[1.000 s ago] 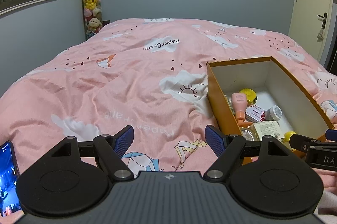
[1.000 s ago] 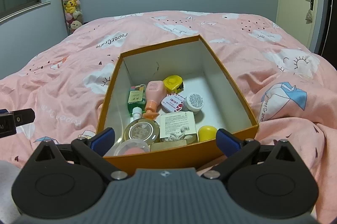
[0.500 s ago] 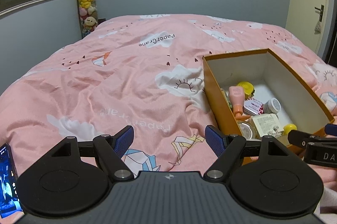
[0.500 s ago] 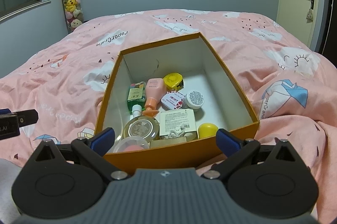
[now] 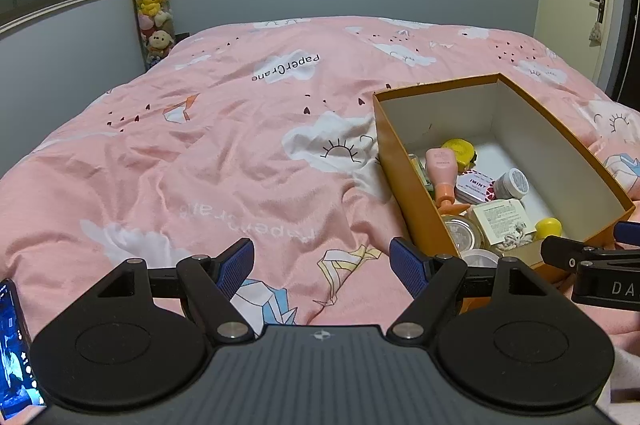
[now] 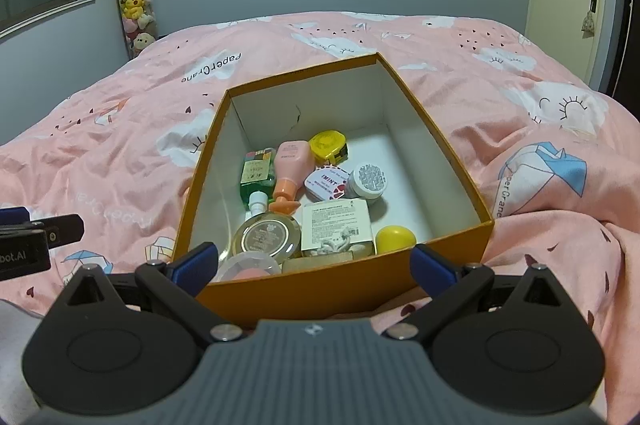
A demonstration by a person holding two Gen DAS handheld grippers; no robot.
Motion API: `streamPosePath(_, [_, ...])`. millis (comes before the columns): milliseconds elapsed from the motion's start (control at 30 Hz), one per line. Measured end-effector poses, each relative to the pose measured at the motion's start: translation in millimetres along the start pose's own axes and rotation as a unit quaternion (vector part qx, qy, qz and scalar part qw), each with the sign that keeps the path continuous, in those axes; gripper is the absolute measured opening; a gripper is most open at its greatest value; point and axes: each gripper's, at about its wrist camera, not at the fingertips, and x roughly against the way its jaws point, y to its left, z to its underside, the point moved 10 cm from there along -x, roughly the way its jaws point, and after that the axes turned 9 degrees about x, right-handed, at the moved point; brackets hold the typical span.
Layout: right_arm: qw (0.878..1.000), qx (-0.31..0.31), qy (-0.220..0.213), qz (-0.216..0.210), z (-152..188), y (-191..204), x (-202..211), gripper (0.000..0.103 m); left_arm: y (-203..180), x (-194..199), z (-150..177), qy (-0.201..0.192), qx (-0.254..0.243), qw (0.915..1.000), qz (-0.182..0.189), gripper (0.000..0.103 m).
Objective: Organize rigid objects
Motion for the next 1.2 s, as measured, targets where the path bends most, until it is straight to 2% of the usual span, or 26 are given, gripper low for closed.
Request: streamPosePath(1200, [1.000,0.002,0.003,-0.001,0.9,0.5,-1.4,0.100,-0.4,3.6,-3.3,-0.006,-0.006,0.9999,-0.007,0.092])
